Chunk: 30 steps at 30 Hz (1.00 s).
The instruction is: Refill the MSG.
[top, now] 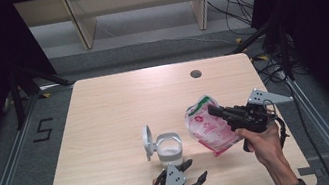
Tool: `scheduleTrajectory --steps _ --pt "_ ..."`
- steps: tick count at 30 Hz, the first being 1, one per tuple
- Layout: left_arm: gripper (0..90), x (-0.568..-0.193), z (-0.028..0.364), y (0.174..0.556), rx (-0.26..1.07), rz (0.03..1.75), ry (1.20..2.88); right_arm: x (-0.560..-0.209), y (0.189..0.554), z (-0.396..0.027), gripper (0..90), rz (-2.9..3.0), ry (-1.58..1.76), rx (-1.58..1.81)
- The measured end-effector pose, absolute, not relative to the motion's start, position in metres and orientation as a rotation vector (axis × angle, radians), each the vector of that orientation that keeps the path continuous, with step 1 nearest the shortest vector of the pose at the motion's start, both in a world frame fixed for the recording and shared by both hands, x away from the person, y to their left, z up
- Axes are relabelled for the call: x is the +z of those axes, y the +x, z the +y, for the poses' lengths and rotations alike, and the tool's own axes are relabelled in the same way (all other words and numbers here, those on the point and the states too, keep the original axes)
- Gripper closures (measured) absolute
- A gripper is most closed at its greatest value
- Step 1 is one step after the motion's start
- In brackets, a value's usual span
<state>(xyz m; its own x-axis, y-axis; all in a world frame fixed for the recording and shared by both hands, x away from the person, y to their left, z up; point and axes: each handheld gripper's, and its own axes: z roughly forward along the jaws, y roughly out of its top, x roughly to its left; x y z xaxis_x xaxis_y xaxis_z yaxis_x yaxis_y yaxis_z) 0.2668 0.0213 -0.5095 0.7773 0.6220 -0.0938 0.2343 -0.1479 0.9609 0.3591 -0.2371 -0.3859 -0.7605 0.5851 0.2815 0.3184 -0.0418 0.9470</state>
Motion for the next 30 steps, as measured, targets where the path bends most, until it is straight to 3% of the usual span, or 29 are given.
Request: scheduleTrajectory --steps 30 --pt "35.7 -0.507 0.043 0.266 0.390 0.711 1.760 -0.404 0.347 -0.295 90.0 1.951 1.085 1.622"
